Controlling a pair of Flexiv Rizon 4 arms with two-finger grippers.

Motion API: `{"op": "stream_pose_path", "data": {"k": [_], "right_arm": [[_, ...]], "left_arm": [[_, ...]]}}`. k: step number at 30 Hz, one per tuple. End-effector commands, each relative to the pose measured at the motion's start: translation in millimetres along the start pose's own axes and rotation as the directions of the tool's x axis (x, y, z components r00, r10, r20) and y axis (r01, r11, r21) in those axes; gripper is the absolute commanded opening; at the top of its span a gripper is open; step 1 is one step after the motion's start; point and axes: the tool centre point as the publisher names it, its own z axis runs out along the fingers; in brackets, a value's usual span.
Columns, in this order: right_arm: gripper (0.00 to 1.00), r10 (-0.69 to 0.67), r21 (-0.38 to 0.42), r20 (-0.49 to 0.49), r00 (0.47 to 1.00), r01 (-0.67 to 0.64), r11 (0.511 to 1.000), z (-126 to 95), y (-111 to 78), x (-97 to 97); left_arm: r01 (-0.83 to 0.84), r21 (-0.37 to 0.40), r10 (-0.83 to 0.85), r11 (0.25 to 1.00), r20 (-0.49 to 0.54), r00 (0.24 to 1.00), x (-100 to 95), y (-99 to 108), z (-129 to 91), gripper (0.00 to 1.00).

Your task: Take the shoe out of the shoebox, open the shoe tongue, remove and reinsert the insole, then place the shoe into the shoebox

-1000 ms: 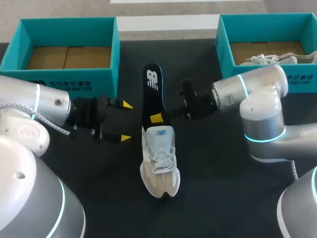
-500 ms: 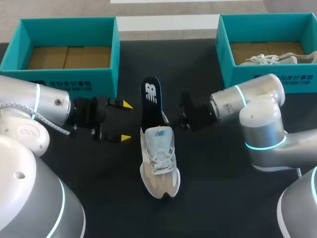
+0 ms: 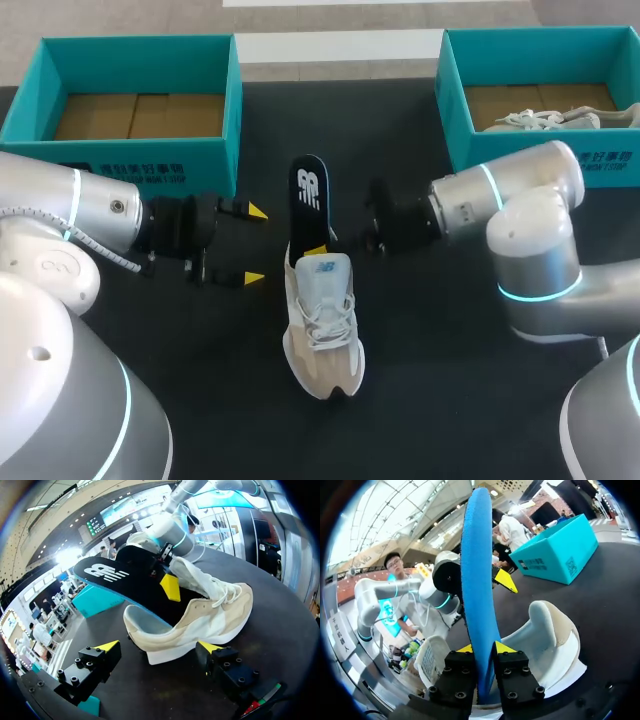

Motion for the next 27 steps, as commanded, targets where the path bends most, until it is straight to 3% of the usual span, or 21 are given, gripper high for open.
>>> {"op": "stream_pose_path", "data": {"k": [1, 7, 10, 12, 17, 27], "right_arm": [[0.16, -0.007, 0.020, 0.003, 1.000, 0.007, 1.000, -7, 10.1, -1.9], [0.12, -0.018, 0.040, -0.006, 1.000, 0.018, 0.999, -14, 18.4, -10.8], [0.00, -0.005, 0.062, -0.032, 0.999, 0.007, 0.998, -12, 17.8, -15.7], [0.00, 0.011, 0.083, -0.050, 0.999, -0.007, 0.997, -8, 15.4, -17.2], [0.00, 0.070, 0.131, -0.081, 0.994, -0.059, 0.990, -3, 0.8, -15.1], [0.00, 0.174, 0.135, -0.093, 0.980, -0.161, 0.978, 10, -35.0, 9.7]], "left_arm": [[0.000, -0.003, 0.000, 1.000, -0.002, 1.000, 0.2, 0, 0, 1.00], [0.000, -0.003, 0.000, 1.000, -0.002, 1.000, 0.2, 0, 0, 1.00], [0.000, -0.003, 0.000, 1.000, -0.002, 1.000, 0.2, 0, 0, 1.00], [0.000, -0.003, 0.000, 1.000, -0.002, 1.000, 0.2, 0, 0, 1.00], [0.000, -0.003, 0.000, 1.000, -0.002, 1.000, 0.2, 0, 0, 1.00], [0.000, -0.003, 0.000, 1.000, -0.002, 1.000, 0.2, 0, 0, 1.00]]}}
